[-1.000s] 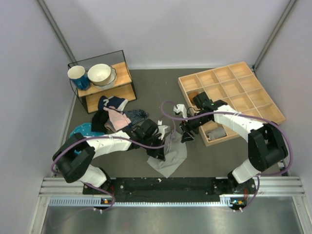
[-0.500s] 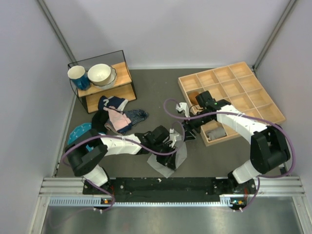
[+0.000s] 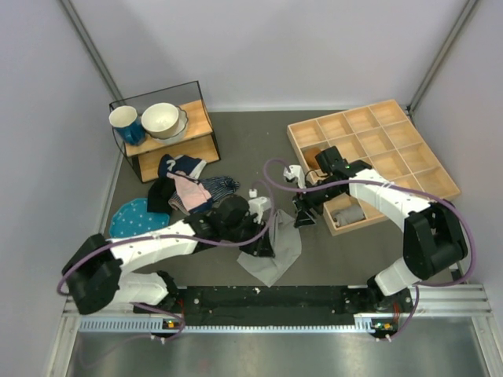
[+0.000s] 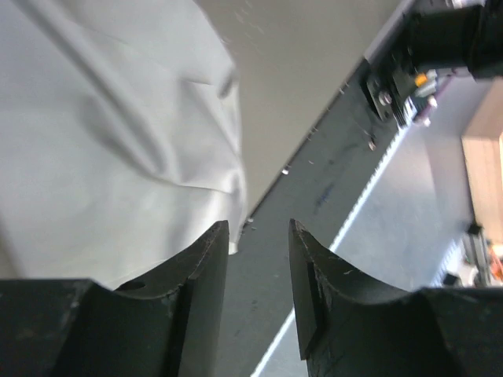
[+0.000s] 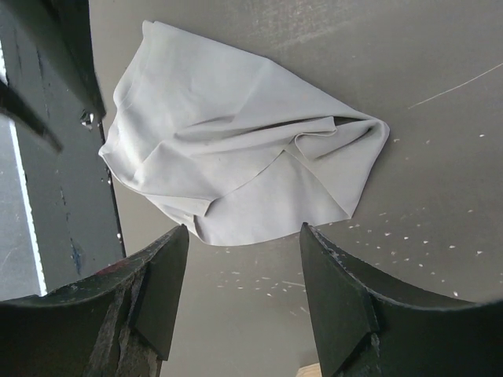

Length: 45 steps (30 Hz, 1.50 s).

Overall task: Roll the underwear
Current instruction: Fold the underwear at the center of the board.

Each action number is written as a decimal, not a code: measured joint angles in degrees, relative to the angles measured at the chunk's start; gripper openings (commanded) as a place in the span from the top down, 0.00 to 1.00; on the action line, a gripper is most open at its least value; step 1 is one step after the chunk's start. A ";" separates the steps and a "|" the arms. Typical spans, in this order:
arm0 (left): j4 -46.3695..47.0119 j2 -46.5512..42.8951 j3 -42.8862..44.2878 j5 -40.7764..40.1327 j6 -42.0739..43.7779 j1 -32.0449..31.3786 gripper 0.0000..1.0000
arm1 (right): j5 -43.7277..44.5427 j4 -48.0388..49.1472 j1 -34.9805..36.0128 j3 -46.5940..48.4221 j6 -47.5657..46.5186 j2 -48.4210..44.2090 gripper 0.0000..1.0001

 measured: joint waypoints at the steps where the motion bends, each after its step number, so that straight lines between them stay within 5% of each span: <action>1: -0.68 -2.32 -0.83 -1.60 0.17 1.09 0.59 | -0.13 0.04 0.02 0.00 0.13 0.15 0.41; 9: -6.01 -9.18 -6.71 -8.90 1.49 10.34 0.66 | 4.72 1.29 4.44 4.31 2.16 7.87 0.44; 29: -6.62 -7.80 -8.00 -9.79 3.56 11.47 0.68 | 16.96 3.10 11.50 9.86 3.58 17.03 0.44; 40: -6.54 -7.78 -8.20 -9.79 3.56 11.50 0.69 | 22.36 4.33 12.33 10.82 4.72 18.43 0.82; 45: -6.60 -7.78 -8.85 -9.86 3.67 11.47 0.69 | 24.46 5.03 12.44 10.43 4.98 18.32 0.85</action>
